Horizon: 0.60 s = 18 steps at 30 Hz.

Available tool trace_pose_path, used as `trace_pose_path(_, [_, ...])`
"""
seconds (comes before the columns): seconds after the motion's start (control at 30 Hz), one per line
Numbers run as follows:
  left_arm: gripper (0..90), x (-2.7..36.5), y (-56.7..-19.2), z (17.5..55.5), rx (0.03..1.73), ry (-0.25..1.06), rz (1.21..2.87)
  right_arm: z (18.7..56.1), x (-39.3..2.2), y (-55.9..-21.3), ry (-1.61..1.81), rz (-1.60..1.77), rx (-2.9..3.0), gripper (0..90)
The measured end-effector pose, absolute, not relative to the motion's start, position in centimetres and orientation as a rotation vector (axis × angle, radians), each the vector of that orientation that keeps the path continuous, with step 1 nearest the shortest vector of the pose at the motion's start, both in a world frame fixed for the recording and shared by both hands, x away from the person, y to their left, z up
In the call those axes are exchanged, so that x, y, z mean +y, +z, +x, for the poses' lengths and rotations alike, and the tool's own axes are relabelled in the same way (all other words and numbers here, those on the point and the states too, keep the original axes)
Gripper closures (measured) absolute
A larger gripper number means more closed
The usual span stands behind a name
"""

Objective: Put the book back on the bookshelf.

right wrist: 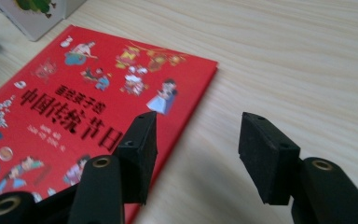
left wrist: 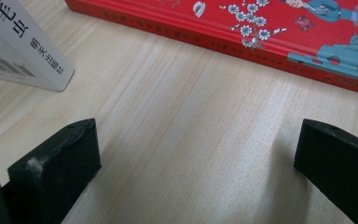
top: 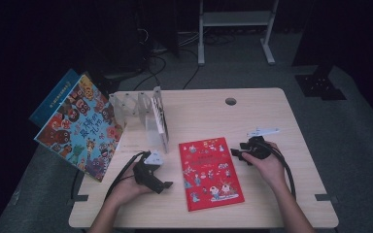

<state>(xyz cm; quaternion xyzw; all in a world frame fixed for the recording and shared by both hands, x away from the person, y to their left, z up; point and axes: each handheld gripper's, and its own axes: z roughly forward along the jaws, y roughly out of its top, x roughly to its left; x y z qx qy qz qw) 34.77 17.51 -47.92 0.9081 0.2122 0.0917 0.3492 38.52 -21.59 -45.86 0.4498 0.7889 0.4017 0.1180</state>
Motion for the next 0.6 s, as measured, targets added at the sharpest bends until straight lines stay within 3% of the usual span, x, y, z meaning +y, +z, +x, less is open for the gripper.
trace_pose_path(0.6, [0.0,17.2,-48.2,34.8,0.518,0.234,2.324,41.3,-17.9,-47.2,1.182,1.344,2.396,53.2])
